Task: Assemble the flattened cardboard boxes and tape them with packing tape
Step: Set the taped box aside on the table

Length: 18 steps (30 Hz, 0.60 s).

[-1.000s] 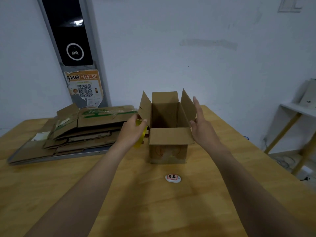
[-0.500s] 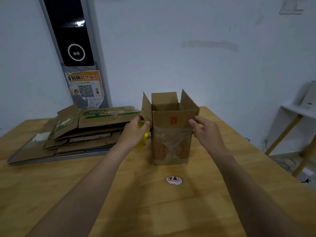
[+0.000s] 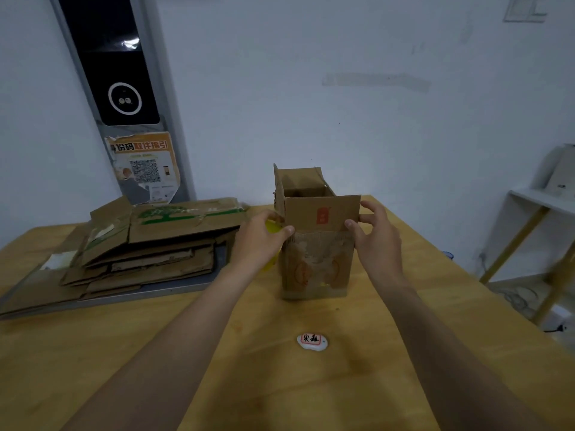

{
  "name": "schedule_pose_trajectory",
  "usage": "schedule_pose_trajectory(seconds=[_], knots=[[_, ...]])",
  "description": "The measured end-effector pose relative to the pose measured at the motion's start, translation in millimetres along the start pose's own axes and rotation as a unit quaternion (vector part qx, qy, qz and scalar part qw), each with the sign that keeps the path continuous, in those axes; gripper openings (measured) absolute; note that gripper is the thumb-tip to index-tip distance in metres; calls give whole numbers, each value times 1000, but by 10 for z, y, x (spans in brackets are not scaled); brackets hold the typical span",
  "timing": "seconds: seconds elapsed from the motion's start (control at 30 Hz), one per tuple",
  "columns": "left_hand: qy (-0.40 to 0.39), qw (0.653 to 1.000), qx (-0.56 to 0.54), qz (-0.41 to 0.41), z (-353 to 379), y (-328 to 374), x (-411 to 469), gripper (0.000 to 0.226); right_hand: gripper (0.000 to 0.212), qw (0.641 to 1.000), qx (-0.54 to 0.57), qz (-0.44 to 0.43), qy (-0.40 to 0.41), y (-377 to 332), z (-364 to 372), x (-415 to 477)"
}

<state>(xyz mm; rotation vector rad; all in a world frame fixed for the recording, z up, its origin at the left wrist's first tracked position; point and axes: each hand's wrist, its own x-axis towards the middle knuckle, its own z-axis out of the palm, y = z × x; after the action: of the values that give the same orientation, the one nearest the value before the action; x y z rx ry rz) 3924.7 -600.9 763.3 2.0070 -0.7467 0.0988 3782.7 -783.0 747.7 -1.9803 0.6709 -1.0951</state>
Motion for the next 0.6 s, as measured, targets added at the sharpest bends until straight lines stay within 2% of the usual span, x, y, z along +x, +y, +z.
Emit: schedule_pose_trajectory(seconds=[0.1, 0.2, 0.33, 0.5, 0.6], knots=[[-7, 1000, -1, 12, 237, 120, 174, 25, 49, 1000, -21, 12, 6, 123, -64, 199], [-25, 1000, 1, 11, 523, 221, 389, 38, 37, 999, -50, 4, -3, 274, -122, 465], [-30, 999, 23, 22, 903, 317, 768, 35, 26, 997, -73, 3, -2, 496, -153, 900], [-44, 999, 11, 12, 1315, 368, 1363, 24, 30, 994, -111, 15, -18, 749, -28, 1516], [-42, 999, 19, 8, 1505, 375, 1716, 29, 31, 991, -124, 28, -31, 868, 104, 1887]])
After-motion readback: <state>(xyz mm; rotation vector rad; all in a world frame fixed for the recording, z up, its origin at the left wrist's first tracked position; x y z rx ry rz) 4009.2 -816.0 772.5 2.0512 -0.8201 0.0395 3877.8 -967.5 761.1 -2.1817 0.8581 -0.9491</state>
